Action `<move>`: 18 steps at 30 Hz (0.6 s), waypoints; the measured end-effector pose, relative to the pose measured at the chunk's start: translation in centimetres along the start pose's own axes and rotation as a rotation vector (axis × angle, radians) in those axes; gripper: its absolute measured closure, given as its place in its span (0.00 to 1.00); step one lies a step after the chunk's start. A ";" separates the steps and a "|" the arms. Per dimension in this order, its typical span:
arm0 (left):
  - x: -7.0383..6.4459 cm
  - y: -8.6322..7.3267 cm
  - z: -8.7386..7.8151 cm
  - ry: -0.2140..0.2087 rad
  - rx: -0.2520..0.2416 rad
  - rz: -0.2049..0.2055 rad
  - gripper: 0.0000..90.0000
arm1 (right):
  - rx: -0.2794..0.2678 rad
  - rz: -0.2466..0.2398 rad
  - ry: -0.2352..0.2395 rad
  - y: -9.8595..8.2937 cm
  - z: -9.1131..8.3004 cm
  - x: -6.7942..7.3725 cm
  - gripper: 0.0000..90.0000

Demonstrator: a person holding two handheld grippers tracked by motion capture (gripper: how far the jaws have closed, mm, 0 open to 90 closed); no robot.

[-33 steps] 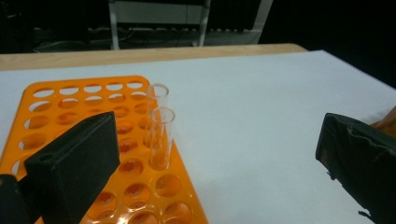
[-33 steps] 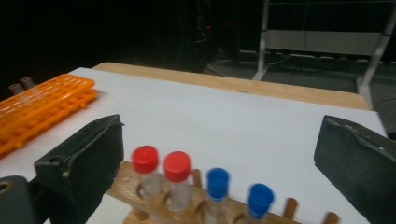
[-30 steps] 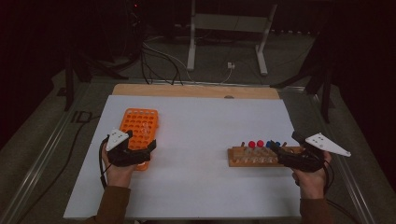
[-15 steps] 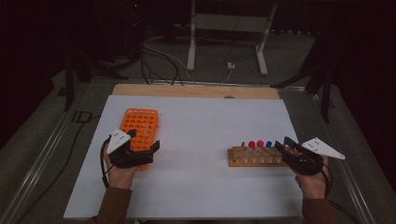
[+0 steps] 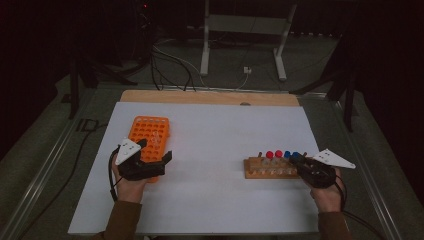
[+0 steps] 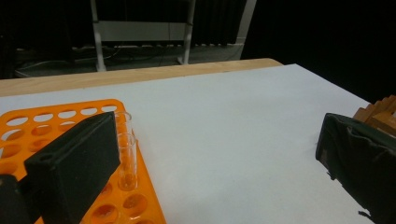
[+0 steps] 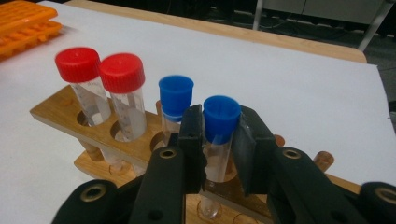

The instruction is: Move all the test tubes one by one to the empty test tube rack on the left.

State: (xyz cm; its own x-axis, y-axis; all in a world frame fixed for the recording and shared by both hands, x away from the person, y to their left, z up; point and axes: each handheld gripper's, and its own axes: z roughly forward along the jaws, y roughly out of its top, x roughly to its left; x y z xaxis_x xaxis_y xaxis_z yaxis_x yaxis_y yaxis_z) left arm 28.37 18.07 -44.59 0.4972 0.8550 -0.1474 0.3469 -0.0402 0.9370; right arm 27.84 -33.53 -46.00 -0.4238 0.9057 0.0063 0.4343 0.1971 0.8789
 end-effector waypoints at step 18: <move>-0.2 -0.1 0.2 -0.005 0.007 0.007 0.01 | -0.023 0.004 -0.005 0.3 -0.6 -0.2 0.85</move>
State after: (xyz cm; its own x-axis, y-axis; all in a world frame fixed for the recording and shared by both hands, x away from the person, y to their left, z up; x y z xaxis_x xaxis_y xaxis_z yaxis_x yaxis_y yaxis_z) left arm 28.41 17.83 -44.69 0.5040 0.8519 -0.1421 0.3486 -0.0501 0.9359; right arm 27.61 -33.84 -45.44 -0.4183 0.9083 0.0071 0.4176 0.1854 0.8895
